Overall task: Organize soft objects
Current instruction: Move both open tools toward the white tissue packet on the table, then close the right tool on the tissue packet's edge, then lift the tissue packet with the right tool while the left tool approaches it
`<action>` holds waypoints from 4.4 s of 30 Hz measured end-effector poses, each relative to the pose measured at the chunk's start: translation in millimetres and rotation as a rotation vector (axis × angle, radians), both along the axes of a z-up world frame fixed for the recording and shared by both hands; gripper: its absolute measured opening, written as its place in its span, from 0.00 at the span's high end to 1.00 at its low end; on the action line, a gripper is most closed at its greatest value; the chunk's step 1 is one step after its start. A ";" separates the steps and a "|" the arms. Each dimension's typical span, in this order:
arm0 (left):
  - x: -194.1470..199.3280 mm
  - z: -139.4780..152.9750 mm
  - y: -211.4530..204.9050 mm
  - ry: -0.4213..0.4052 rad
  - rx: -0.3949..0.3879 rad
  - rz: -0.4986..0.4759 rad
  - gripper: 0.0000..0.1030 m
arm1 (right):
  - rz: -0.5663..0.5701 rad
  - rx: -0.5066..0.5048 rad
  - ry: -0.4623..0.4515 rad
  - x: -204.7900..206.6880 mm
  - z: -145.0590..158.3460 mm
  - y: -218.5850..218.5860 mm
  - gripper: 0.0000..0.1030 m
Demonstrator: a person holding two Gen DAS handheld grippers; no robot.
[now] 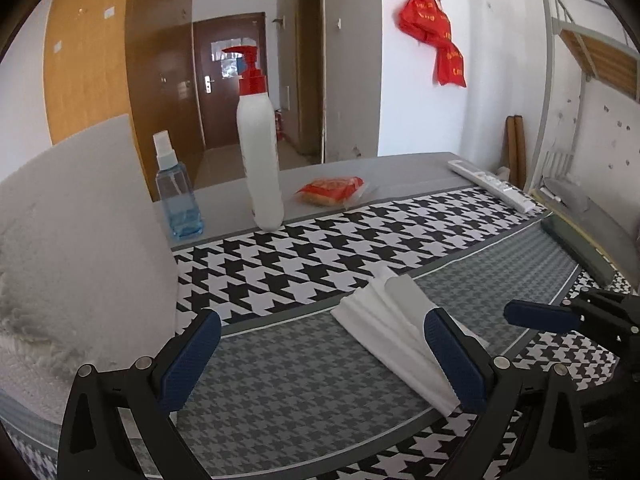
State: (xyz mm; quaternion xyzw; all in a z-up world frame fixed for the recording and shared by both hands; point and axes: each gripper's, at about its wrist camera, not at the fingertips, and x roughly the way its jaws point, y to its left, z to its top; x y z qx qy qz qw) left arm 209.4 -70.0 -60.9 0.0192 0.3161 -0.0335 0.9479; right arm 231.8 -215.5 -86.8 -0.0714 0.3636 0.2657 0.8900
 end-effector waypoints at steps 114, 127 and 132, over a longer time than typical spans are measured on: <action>16.8 -24.5 -70.3 0.210 -0.053 -0.546 0.09 | 0.059 0.307 0.202 7.8 6.9 -71.3 0.89; 30.4 -30.9 -97.9 0.252 -0.006 -0.605 0.72 | 0.018 0.315 0.217 9.0 0.0 -86.0 0.88; 43.5 -29.1 -82.9 0.298 -0.051 -0.542 0.96 | -0.005 0.311 0.202 9.9 2.6 -91.8 0.88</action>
